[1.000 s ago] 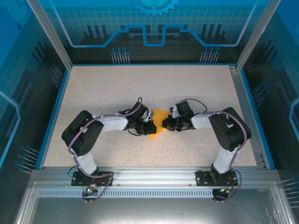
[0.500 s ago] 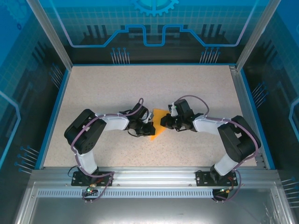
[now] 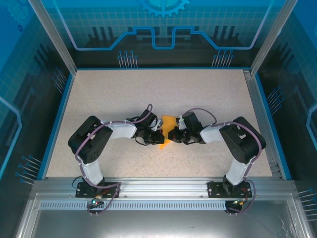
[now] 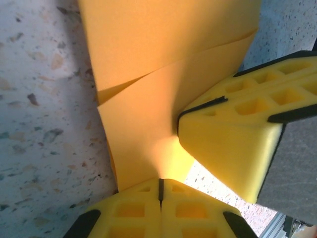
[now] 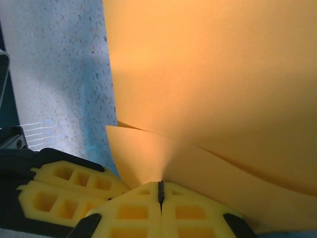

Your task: Fold a paper plane with a square sheet of paper (pick it up from the middle)

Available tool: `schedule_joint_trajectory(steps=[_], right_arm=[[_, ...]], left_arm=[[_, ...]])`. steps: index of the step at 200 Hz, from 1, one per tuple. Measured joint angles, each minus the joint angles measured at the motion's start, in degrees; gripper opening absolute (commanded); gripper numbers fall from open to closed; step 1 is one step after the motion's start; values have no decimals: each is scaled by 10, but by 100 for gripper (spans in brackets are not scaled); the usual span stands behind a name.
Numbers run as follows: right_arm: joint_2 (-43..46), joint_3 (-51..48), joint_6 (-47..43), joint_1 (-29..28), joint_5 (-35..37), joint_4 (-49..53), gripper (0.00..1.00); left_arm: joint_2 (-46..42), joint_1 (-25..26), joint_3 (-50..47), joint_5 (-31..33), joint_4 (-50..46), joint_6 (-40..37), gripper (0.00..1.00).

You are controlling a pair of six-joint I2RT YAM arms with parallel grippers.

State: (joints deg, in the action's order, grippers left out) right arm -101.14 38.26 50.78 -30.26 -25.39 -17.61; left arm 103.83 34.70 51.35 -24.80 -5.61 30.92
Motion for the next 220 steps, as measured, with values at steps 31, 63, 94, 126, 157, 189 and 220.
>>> schedule_joint_trajectory(steps=[31, 63, 94, 126, 157, 189, 220], right_arm=[[0, -3, -7, 42, -16, 0, 6], [10, -8, -23, 90, -6, 9, 6], [12, -25, -24, 129, -21, -19, 6], [40, -27, -31, 142, -5, 3, 8], [85, -13, -48, 114, 11, 46, 9], [77, 14, -49, 46, 14, 49, 8], [37, 19, -43, 16, 14, 48, 7]], left_arm=[[0, 0, 0, 1, 0, -3, 1], [0, 0, 0, 1, 0, -9, 1], [0, 0, 0, 1, 0, -10, 1], [0, 0, 0, 1, 0, -10, 1], [0, 0, 0, 0, 0, -11, 1], [0, 0, 0, 0, 0, -11, 1], [0, 0, 0, 0, 0, -11, 2]])
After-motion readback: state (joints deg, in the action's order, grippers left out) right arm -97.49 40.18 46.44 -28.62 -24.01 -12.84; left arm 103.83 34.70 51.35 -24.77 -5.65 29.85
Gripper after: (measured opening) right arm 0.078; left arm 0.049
